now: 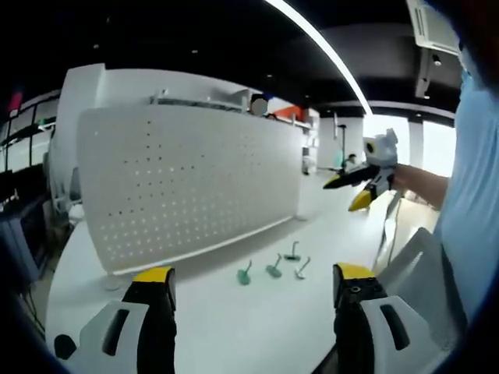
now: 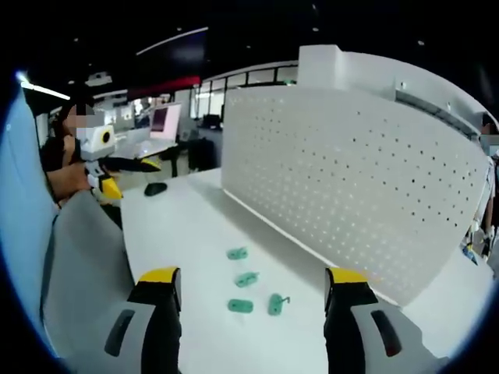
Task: Insert the hook assembly into the mounting plate slot until the hook locks in place.
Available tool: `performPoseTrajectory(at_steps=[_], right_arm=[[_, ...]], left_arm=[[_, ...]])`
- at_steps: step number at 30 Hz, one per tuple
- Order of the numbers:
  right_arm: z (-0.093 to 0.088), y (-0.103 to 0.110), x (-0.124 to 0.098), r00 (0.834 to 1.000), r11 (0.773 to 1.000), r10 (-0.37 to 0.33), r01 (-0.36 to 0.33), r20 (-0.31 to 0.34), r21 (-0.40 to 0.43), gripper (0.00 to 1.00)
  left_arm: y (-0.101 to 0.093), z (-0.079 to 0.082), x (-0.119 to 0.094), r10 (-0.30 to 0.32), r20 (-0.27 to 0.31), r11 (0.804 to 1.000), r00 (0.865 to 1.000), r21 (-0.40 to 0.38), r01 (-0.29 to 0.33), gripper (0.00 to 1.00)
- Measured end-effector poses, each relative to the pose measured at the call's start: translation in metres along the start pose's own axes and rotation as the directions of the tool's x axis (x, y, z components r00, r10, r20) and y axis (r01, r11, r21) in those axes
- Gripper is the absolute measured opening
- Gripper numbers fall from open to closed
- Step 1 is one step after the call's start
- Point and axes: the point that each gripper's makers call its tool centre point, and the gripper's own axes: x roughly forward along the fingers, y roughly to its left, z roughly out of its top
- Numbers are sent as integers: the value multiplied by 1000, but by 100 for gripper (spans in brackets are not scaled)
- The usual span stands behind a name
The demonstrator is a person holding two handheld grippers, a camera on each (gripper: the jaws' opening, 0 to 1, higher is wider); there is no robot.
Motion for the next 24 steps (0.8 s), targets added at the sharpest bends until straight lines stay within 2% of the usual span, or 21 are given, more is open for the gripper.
performPoseTrajectory(at_steps=[12,18,24], right_arm=[[-1,5,23,998,999,47,-46,-47,30,66],[-6,3,36,996,996,55,-50,-75,68,58],[-17,2,52,989,993,64,-50,-130,110,51]], left_arm=[[2,-14,4,-7,-20,1000,1000,1,7,83],[3,-18,3,-10,-33,1000,999,6,11,83],[1,-22,5,-19,-47,1000,999,16,19,83]])
